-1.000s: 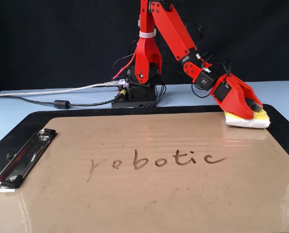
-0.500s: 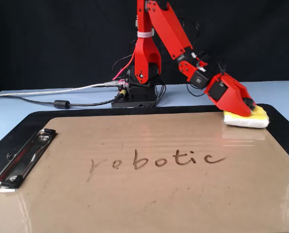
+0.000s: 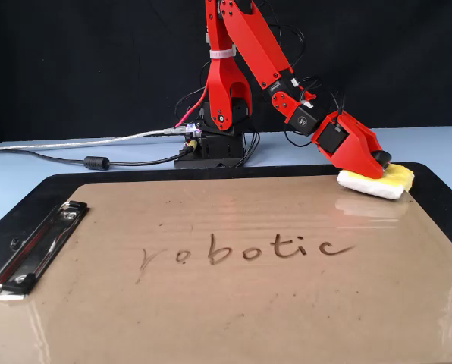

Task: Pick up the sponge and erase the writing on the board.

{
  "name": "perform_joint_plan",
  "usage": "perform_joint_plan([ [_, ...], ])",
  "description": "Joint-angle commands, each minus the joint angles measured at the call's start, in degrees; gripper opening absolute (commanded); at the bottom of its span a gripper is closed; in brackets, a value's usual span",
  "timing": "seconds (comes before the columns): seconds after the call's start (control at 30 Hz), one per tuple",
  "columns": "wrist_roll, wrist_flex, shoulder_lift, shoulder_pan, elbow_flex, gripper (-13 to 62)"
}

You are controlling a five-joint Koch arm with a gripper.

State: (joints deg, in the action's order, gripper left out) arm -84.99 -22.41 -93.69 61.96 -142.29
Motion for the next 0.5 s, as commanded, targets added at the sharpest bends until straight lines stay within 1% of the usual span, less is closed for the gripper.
perform_joint_plan([
  [0.0, 0.1, -9.2, 1.2, -0.9, 0.5, -7.9],
  [0.17, 0.0, -14.9, 7.1, -6.6, 2.6, -7.9],
  [0.3, -0.2, -14.9, 7.3, -11.1, 4.2, -7.9],
  [0.47, 0.3, -14.3, 4.8, -20.0, 3.8, -8.0],
])
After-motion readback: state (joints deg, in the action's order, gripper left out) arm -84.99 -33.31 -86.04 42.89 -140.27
